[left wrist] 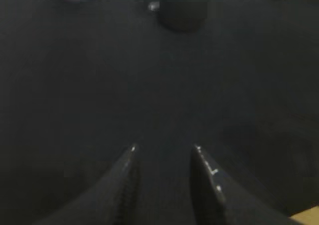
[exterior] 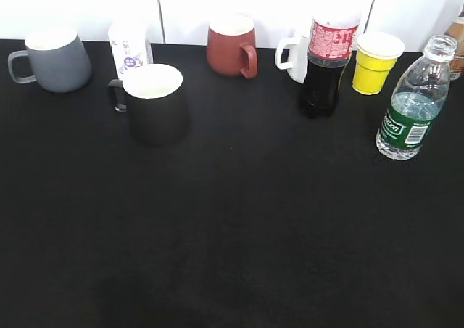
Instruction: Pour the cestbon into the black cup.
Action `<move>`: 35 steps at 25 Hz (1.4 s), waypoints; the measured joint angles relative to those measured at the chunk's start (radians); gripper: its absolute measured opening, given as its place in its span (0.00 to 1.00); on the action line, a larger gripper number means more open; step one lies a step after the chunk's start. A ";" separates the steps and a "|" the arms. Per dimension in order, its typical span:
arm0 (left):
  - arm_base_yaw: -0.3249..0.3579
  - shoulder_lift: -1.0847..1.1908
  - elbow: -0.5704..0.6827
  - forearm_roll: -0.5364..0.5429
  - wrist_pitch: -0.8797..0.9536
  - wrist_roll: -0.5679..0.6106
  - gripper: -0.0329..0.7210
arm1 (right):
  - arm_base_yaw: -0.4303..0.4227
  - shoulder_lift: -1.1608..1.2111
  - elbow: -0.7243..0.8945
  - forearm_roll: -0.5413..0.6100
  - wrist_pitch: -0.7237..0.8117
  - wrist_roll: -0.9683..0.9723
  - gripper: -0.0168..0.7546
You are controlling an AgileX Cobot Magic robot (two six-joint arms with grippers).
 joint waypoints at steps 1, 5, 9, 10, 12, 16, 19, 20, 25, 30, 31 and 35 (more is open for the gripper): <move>0.000 -0.053 0.000 0.000 0.013 0.024 0.40 | 0.000 -0.099 0.001 -0.043 0.033 -0.002 0.74; -0.001 -0.066 0.042 -0.012 -0.021 0.059 0.40 | -0.001 -0.138 0.079 -0.121 0.028 -0.028 0.74; -0.001 -0.066 0.077 -0.032 -0.090 0.074 0.40 | -0.001 -0.138 0.206 -0.140 -0.104 -0.037 0.74; -0.001 -0.066 0.077 -0.032 -0.092 0.076 0.39 | -0.001 -0.138 0.210 -0.146 -0.111 -0.037 0.74; -0.001 -0.066 0.077 -0.032 -0.092 0.078 0.39 | -0.001 -0.138 0.210 -0.135 -0.120 -0.037 0.74; -0.001 -0.066 0.078 -0.033 -0.092 0.078 0.36 | -0.001 -0.138 0.210 -0.135 -0.127 -0.037 0.74; 0.036 -0.066 0.078 -0.033 -0.092 0.078 0.36 | -0.008 -0.138 0.210 -0.146 -0.127 -0.037 0.74; 0.085 -0.066 0.078 -0.033 -0.092 0.078 0.36 | -0.031 -0.138 0.210 -0.135 -0.129 -0.037 0.74; 0.367 -0.066 0.078 -0.033 -0.093 0.078 0.36 | -0.327 -0.138 0.210 -0.146 -0.129 -0.037 0.74; 0.387 -0.066 0.078 -0.033 -0.093 0.078 0.36 | -0.357 -0.138 0.210 -0.138 -0.129 -0.038 0.74; 0.387 -0.066 0.078 -0.033 -0.093 0.078 0.36 | -0.357 -0.138 0.210 -0.138 -0.129 -0.038 0.74; 0.387 -0.066 0.078 -0.033 -0.093 0.078 0.36 | -0.357 -0.138 0.210 -0.138 -0.129 -0.038 0.74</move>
